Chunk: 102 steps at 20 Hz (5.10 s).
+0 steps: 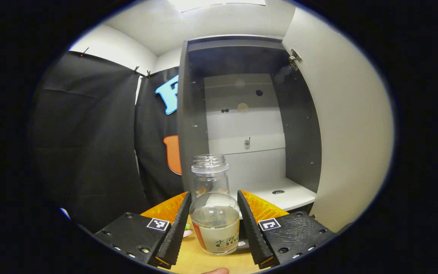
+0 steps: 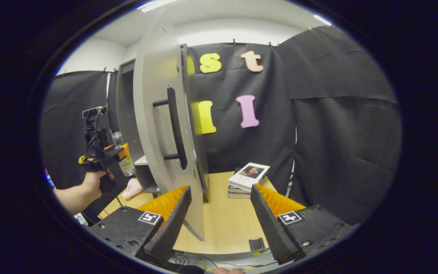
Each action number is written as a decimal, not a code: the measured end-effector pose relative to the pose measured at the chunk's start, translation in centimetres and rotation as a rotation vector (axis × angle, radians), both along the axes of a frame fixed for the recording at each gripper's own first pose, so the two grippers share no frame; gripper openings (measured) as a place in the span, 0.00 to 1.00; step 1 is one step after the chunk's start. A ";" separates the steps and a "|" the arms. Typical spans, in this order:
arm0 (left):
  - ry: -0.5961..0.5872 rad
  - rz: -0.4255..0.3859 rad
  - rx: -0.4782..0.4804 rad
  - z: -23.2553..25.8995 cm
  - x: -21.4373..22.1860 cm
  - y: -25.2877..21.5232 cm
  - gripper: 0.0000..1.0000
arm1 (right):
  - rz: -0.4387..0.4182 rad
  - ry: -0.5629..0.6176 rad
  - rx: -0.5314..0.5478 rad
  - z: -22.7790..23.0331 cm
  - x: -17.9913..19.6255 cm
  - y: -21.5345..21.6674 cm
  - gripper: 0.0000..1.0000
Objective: Open the cabinet door with the right hand, grasp the bottle in the cabinet with the left hand and place it on the coaster, then close the cabinet door with the right hand.
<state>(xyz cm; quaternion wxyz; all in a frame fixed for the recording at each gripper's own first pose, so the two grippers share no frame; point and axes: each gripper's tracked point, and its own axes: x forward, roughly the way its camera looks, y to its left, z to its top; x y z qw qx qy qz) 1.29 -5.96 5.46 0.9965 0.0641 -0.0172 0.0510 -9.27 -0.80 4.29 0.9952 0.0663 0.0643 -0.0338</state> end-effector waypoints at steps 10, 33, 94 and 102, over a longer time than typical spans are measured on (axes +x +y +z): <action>-0.007 0.113 -0.013 -10.2 -8.3 5.1 0.70 | -0.085 0.028 -0.100 -0.6 3.0 -0.4 0.98; 0.179 0.258 -0.094 -29.9 -12.0 8.4 0.76 | 0.019 0.326 -0.124 -10.4 2.9 2.6 0.98; 0.042 0.005 -0.048 -2.1 -12.5 13.1 0.96 | 0.399 -0.198 -0.111 5.1 10.7 24.0 0.98; 0.042 0.010 -0.052 -2.9 -11.2 17.5 0.96 | 0.416 -0.183 -0.135 4.7 12.7 28.7 1.00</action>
